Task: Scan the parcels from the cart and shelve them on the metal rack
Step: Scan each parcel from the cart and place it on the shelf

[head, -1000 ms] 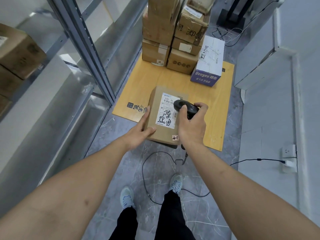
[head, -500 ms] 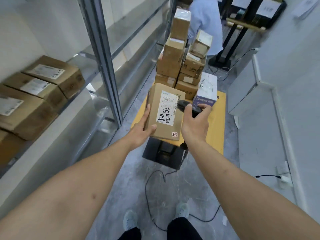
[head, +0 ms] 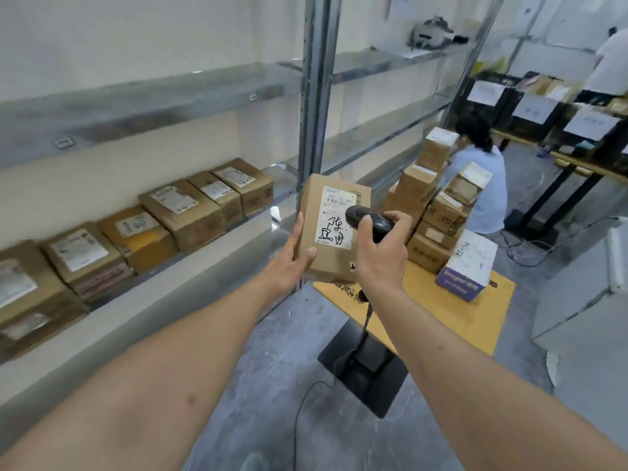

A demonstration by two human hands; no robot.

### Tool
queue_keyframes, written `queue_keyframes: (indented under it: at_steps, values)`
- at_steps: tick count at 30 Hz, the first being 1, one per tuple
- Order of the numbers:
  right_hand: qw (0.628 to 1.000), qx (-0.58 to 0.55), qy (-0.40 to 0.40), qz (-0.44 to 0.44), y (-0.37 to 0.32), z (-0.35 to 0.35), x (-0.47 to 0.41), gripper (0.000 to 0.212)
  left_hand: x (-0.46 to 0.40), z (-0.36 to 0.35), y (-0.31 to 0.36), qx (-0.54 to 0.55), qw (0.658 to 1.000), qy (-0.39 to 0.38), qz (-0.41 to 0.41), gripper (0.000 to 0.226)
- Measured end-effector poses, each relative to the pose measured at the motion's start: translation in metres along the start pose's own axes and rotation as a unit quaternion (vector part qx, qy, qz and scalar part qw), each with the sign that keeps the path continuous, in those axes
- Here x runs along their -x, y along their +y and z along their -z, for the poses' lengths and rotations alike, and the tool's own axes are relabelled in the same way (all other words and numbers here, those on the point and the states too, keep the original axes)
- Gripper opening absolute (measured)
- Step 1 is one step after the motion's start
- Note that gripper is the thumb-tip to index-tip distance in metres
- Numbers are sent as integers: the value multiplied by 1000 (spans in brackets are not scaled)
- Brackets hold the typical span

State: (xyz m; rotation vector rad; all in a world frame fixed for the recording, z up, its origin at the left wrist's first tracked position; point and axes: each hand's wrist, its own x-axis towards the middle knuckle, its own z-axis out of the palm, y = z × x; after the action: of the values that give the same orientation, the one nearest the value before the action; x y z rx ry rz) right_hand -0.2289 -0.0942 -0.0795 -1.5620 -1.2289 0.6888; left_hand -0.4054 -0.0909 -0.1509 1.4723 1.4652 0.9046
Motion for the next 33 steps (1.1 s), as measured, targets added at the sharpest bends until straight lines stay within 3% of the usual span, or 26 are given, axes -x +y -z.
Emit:
queue_keyframes:
  at_steps: [13,19,33]
  values:
    - [968,-37,-212,129,-52,-46,106,29,166,86,-7,-22,980,176,95,70]
    - [947,-56,-269,168,-87,-91,174,29,251,143,-30,-12,958,257,127,69]
    - [917,-74,-349,179,-164,-236,392,29,450,309,-114,55,918,341,193,70]
